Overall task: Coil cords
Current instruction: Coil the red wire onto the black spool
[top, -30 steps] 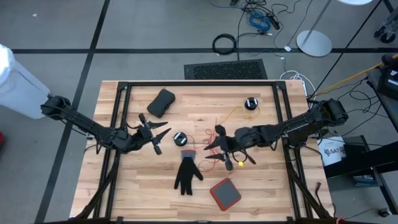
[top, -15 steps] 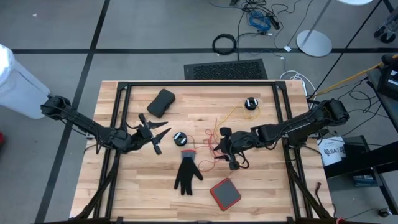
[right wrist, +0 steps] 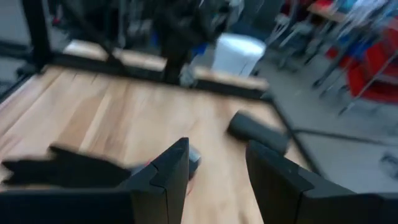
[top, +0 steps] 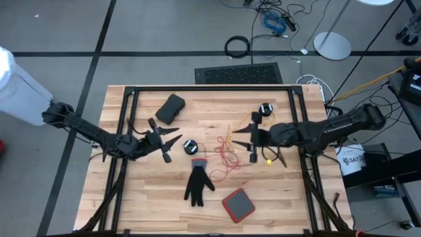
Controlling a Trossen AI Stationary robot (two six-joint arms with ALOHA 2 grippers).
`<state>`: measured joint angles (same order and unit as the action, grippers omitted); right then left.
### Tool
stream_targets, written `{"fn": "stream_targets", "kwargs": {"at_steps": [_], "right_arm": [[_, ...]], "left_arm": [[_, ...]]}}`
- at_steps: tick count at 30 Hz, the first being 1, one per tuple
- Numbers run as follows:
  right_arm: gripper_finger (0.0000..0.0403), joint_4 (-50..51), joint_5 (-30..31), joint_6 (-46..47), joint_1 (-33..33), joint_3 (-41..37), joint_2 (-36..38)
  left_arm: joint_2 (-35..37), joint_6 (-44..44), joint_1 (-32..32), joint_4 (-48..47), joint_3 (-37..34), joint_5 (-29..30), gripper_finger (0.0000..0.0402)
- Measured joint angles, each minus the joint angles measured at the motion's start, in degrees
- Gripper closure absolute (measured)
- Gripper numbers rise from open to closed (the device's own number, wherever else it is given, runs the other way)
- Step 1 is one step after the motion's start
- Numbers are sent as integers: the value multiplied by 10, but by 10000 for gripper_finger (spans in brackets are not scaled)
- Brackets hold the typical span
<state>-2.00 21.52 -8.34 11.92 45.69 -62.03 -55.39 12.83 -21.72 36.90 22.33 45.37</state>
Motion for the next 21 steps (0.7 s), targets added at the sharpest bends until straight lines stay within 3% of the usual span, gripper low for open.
{"fn": "stream_targets", "kwargs": {"at_steps": [15, 21], "right_arm": [[257, -210, 24, -135, -11, 0, 27], [257, -224, 8, 1, -18, 0, 11]], "left_arm": [[-1, 90, 122, 123, 0, -60, 262], [-1, 78, 177, 82, 17, -117, 262]]}}
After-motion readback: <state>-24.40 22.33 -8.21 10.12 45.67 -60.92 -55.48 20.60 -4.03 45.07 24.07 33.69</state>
